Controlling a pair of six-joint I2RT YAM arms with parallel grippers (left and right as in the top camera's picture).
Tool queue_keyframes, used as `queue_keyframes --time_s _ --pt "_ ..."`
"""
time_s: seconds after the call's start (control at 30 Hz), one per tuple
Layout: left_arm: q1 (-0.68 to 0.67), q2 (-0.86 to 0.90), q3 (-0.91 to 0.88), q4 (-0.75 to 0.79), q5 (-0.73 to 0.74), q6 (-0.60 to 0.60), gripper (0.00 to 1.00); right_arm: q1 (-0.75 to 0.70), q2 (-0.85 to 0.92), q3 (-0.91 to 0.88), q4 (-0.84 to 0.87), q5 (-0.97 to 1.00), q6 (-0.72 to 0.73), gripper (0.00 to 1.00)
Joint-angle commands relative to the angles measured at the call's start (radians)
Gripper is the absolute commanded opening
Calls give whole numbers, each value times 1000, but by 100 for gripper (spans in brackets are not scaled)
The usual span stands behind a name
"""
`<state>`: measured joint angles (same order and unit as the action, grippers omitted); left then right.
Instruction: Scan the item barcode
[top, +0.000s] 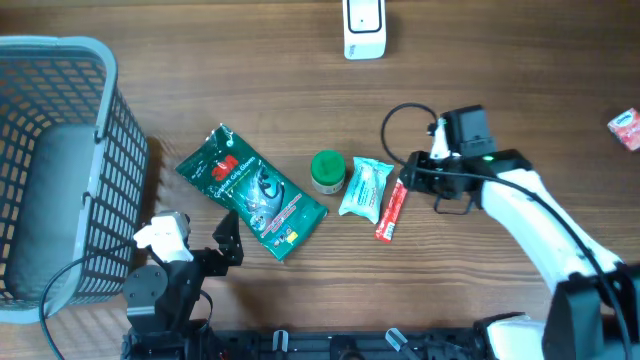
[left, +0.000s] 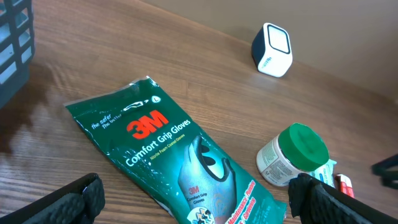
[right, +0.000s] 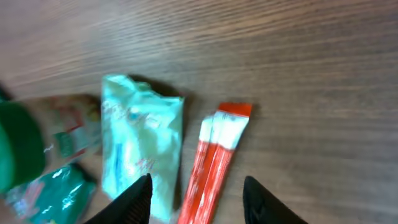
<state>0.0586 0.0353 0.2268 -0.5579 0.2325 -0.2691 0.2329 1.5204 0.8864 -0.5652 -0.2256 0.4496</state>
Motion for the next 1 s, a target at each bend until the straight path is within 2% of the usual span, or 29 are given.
queue_keyframes --time_s 0.0,0.07,0.2,0.43,0.53,0.7,0.97 --pt "-5 -4 -7 3 -6 -8 100 29 103 1 37 148 106 35" --pt "-5 -4 -7 3 -6 -8 100 29 135 1 39 147 126 34" --pt "-5 -4 -7 3 -6 -8 100 31 215 0 61 146 107 41" --pt "-4 -4 -7 3 -6 -8 100 32 313 0 83 87 79 43" --pt "-5 -4 -7 3 -6 -8 100 32 309 0 74 75 72 40" --pt "-5 -4 -7 3 -6 -8 100 32 268 0 72 -7 46 45" --pt "-5 -4 -7 3 -6 -8 100 32 264 0 56 -68 2 45"
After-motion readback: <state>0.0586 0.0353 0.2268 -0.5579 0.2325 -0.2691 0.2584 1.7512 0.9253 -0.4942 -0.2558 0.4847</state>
